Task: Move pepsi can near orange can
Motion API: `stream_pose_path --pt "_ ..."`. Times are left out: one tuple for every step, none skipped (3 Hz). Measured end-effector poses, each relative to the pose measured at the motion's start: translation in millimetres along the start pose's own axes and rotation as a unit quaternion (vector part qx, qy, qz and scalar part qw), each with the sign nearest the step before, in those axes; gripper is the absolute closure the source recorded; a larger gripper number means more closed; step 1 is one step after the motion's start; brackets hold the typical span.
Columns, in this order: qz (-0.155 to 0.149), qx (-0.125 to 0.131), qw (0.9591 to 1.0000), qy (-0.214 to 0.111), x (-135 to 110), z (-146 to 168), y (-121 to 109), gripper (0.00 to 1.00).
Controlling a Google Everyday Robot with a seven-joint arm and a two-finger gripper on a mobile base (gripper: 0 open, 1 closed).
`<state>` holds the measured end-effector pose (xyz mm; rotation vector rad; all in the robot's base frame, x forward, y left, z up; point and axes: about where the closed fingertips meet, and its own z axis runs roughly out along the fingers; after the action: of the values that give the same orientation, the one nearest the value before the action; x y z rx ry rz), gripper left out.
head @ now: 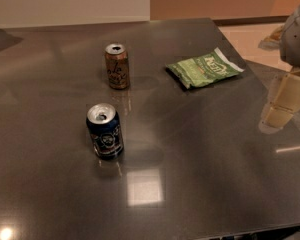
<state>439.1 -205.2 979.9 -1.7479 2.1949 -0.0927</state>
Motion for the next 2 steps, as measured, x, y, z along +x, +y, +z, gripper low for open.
stream_pose_path --pt "-0.032 -0.006 0.9990 -0.030 -34.6 8.4 6.4 0.00" --pt "-0.070 -0.019 0.9948 -0.072 -84.6 27.1 17.0 0.00"
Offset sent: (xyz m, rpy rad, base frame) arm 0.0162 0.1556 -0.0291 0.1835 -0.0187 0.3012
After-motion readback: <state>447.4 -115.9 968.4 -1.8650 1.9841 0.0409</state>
